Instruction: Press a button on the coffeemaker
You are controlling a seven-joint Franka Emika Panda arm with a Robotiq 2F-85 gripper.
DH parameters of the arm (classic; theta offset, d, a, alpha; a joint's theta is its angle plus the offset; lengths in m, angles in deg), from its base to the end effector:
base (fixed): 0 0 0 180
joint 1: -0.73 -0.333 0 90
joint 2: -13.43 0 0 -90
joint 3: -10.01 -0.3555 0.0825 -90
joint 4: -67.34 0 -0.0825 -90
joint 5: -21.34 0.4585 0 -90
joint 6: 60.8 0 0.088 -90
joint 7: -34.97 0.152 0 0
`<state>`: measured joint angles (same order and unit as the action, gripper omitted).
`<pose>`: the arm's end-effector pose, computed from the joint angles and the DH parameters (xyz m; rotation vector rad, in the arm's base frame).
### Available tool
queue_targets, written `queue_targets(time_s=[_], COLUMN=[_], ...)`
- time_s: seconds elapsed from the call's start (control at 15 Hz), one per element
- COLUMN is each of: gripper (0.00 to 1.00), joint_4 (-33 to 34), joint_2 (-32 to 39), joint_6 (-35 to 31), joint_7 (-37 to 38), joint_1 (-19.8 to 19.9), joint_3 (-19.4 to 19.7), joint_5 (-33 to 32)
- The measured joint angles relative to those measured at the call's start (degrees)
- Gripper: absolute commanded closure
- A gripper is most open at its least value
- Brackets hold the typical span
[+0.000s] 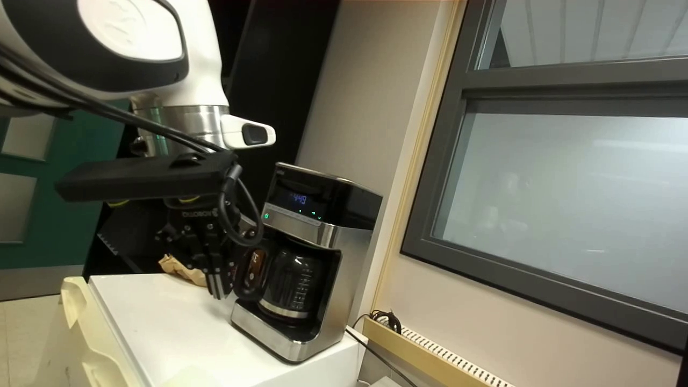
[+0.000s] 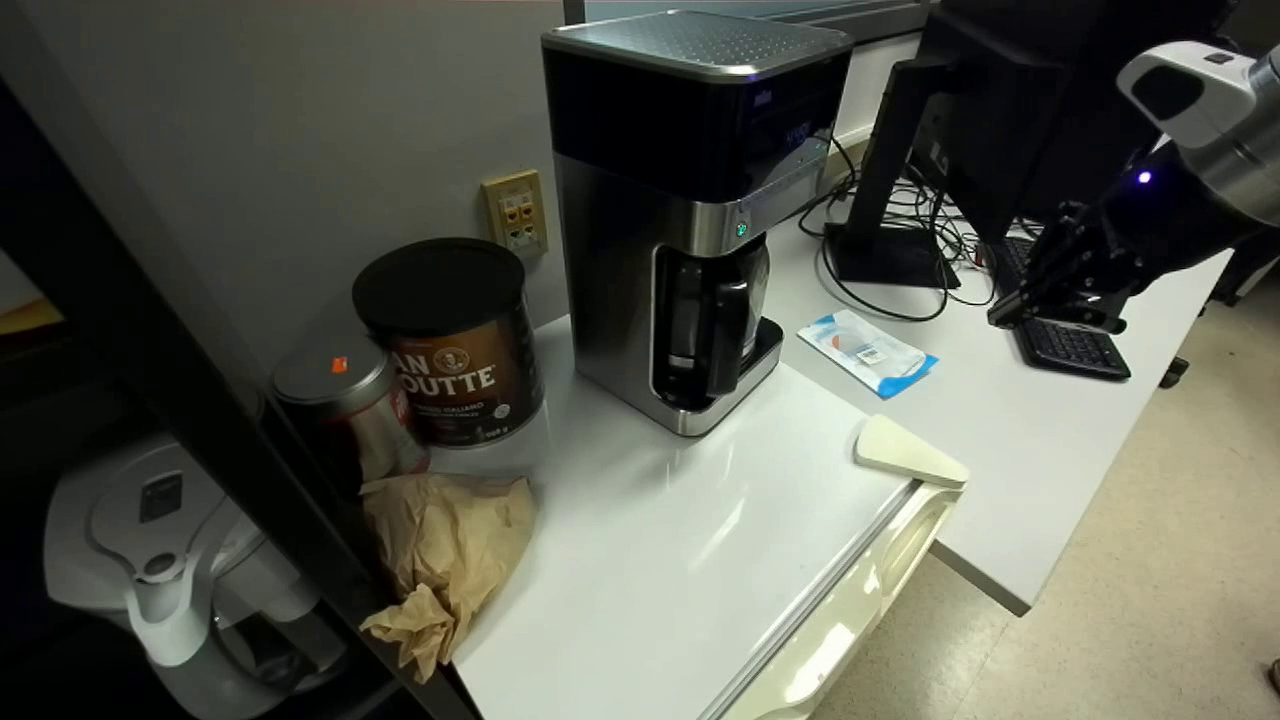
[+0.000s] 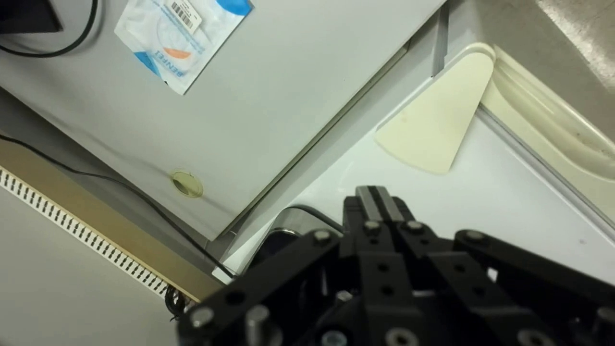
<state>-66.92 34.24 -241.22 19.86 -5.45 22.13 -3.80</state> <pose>0.6095 -0.0305 0.1539 2.7099 0.8831 0.5611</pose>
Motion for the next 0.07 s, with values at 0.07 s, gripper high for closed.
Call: queue_targets(time_s=[0.07], gripper=[1.0], joint_4=[-0.2], joint_2=[-0.1], joint_6=[0.1], joint_7=[-0.4], joint_1=[0.0], joint_3=[0.0], joint_5=[-0.3])
